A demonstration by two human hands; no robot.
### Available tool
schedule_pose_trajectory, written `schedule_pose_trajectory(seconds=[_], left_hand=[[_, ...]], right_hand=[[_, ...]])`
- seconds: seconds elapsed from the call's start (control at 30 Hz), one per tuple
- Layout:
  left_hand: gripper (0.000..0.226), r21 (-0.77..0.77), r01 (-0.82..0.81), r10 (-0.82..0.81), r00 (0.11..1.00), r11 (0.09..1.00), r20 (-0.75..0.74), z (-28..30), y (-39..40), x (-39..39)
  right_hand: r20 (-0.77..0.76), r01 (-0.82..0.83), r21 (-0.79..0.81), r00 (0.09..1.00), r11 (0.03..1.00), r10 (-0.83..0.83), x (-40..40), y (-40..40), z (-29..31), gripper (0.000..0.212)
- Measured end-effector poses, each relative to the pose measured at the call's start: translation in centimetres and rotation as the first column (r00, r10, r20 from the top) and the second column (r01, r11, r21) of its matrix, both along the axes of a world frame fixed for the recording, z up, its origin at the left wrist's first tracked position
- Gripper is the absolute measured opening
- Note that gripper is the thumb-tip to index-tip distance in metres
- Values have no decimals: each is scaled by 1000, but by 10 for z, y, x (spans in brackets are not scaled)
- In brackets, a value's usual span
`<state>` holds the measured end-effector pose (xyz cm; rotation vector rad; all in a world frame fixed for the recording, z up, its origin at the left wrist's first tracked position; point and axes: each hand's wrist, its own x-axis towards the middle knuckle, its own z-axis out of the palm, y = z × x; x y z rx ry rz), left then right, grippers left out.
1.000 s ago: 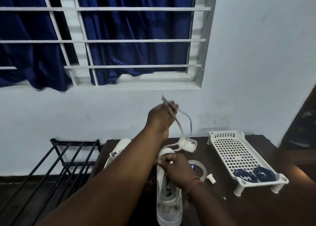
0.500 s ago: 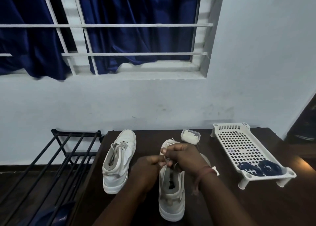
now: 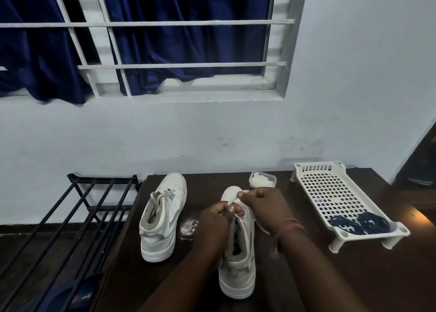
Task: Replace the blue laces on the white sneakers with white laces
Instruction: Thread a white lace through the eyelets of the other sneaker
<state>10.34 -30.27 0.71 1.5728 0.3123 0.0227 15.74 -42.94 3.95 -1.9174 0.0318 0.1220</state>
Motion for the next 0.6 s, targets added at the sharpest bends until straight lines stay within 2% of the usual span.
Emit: schedule_pose_trajectory(seconds=[0.07, 0.1, 0.13, 0.17, 0.2, 0.23, 0.27, 0.33, 0.4, 0.5, 0.6], left_hand=[[24, -4, -16, 16, 1000, 1000, 24, -4, -2, 3], [28, 47, -25, 22, 999, 999, 49, -3, -2, 3], [33, 109, -33, 25, 997, 994, 68, -3, -3, 4], [36, 150, -35, 23, 997, 988, 78, -2, -3, 3], [37, 169, -26, 14, 997, 985, 74, -1, -3, 3], [37, 165, -6, -3, 998, 986, 59, -1, -2, 3], [36, 138, 24, -29, 999, 990, 37, -1, -1, 2], [33, 30, 65, -64, 998, 997, -12, -3, 3, 1], [30, -127, 29, -33, 999, 991, -35, -3, 3, 2], [31, -372, -42, 23, 998, 927, -56, 2, 1, 4], [31, -508, -65, 29, 996, 859, -79, 3, 1, 7]], right_hand=[[115, 85, -285, 992, 955, -54, 4, -8, -1, 23], [170, 81, -328, 985, 941, -26, 3, -9, 1, 9], [217, 33, -360, 975, 932, 49, 3, -11, 1, 15], [251, -46, -415, 954, 909, 163, 5, -10, 0, 34], [256, -134, -457, 927, 879, 274, 6, -11, -3, 45], [250, -199, -470, 904, 860, 346, 7, -10, -5, 43], [240, -249, -453, 891, 856, 386, 6, -9, -7, 32], [240, -269, -398, 892, 877, 383, 4, -9, -12, 11], [188, -304, -352, 904, 885, 385, 1, -8, -10, 15], [86, -405, -317, 888, 857, 452, -4, -7, -4, 19], [87, -401, -346, 886, 848, 455, 0, -10, -5, 15]])
